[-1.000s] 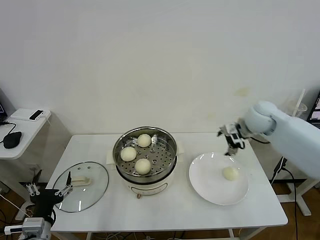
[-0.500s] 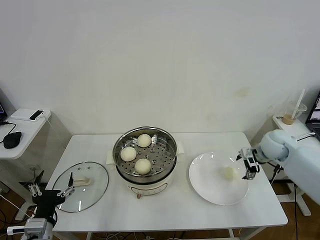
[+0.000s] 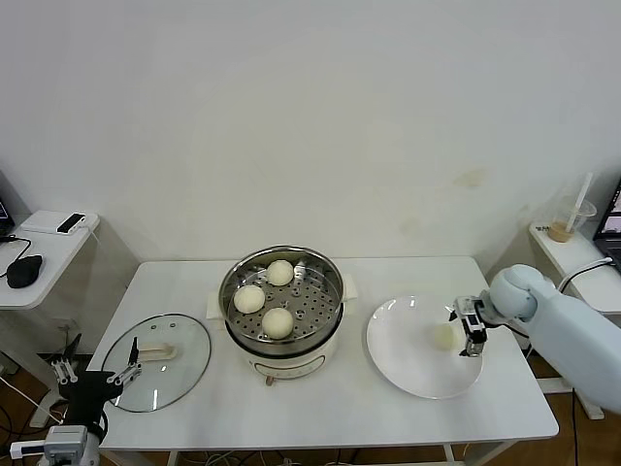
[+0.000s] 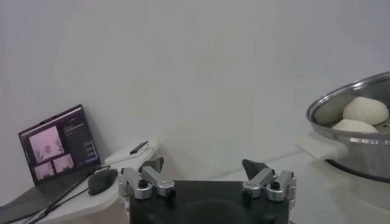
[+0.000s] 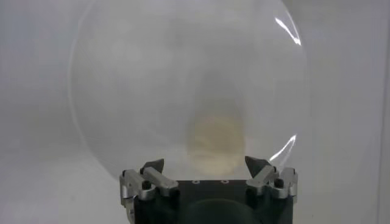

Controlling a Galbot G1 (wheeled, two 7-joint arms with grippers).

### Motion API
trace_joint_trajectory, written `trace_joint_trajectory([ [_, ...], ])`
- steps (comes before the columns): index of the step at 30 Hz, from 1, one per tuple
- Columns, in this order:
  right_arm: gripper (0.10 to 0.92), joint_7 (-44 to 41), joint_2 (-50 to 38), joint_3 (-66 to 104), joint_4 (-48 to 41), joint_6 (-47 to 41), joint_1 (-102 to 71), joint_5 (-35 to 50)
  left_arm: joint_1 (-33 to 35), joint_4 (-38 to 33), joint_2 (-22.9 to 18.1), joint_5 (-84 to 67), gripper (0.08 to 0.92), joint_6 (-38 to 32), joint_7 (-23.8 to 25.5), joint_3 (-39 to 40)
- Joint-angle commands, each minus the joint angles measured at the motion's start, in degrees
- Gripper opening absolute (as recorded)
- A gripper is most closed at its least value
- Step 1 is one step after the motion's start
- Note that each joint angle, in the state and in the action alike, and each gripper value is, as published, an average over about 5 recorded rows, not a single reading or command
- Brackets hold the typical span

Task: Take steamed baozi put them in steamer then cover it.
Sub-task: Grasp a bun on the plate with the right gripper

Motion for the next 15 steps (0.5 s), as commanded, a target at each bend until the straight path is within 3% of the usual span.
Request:
trace_joint_trajectory([
  [1,0.823,0.3,3.7,0.7,-4.4,0.4,0.9,-1.8,0.0,0.1,0.0,0.0,0.823,0.0,0.0,0.0],
  [15,0.798,-0.2,3.8,0.6,-5.3,-0.5,0.3,-2.9,0.2,-0.1,-0.2,0.0,0.823,-0.1,0.0,0.1],
])
